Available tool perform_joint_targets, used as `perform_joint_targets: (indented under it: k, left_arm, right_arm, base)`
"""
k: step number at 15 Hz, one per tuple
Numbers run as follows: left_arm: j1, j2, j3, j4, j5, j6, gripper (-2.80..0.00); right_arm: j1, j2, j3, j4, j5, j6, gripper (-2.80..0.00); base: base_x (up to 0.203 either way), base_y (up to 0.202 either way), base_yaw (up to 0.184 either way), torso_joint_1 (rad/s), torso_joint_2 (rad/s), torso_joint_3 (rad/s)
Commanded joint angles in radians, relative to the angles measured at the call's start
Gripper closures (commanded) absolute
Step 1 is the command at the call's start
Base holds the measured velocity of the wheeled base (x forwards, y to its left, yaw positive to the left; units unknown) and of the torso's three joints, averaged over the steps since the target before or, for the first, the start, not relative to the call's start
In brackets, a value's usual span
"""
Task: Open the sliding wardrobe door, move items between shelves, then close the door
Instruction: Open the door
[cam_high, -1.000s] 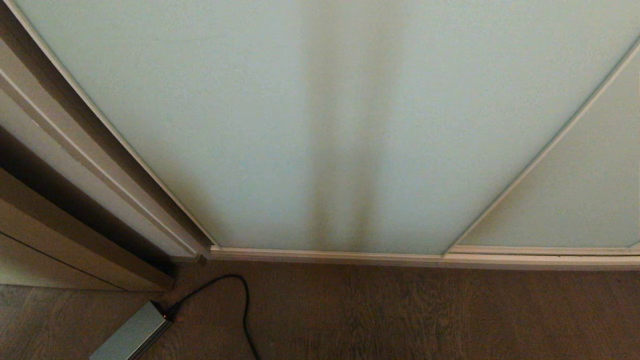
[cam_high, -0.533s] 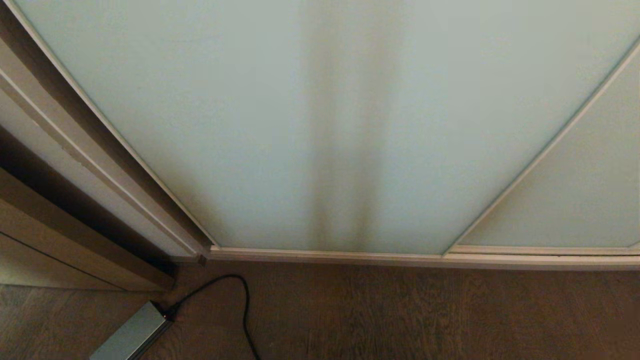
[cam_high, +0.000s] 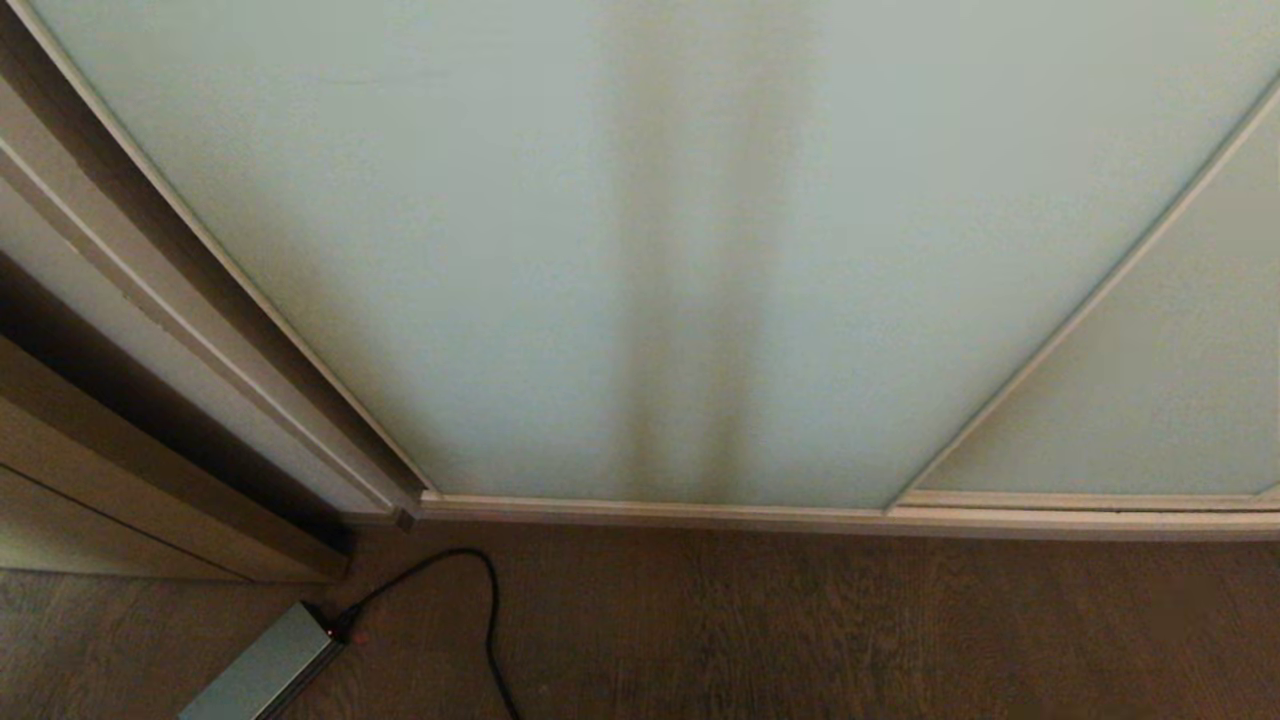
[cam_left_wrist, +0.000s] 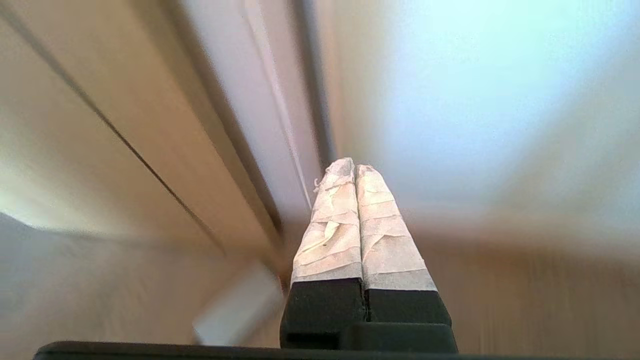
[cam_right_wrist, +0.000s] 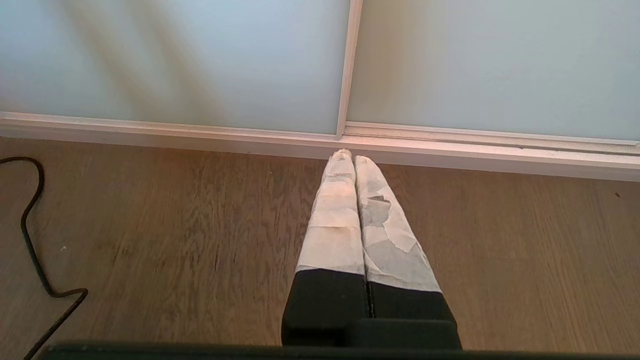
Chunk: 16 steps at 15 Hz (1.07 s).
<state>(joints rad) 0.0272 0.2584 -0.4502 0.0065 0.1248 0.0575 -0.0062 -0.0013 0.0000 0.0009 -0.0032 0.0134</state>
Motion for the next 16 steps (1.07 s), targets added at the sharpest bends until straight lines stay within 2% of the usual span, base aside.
perform_joint_targets:
  k: [1,4,6,8,10,13,16]
  left_arm:
    - [0.001,0.252,-0.249,-0.042,0.136,-0.028,0.0]
    - [0.002,0.463,-0.477,-0.176,0.353,-0.049,0.0]
    - [0.005,0.563,-0.585,-0.318,0.459,-0.045,0.0]
    - [0.014,0.644,-0.654,-0.469,0.502,-0.025,0.0]
    - [0.028,0.703,-0.709,-0.566,0.529,0.001,0.0]
    - [0.041,0.798,-0.766,-0.587,0.55,0.011,0.0]
    - [0.099,0.891,-0.809,-0.588,0.558,0.001,0.0]
  right_arm:
    - [0.0,0.0,0.002,0.001,0.0,0.0,0.0]
    - [0.0,0.0,0.002,0.0,0.0,0.0,0.0]
    - [0.0,0.0,0.002,0.001,0.0,0.0,0.0]
    - [0.0,0.0,0.002,-0.001,0.0,0.0,0.0]
    - [0.0,0.0,0.0,-0.001,0.0,0.0,0.0]
    - [0.0,0.0,0.002,0.001,0.0,0.0,0.0]
    - [0.0,0.0,0.001,0.001,0.0,0.0,0.0]
  base:
    - [0.0,0.0,0.0,0.0,0.0,0.0]
    - [0.0,0.0,0.0,0.0,0.0,0.0]
    - [0.0,0.0,0.0,0.0,0.0,0.0]
    - [0.0,0.0,0.0,0.0,0.0,0.0]
    - [0.0,0.0,0.0,0.0,0.0,0.0]
    - [0.0,0.0,0.0,0.0,0.0,0.0]
    - [0.0,0.0,0.0,0.0,0.0,0.0]
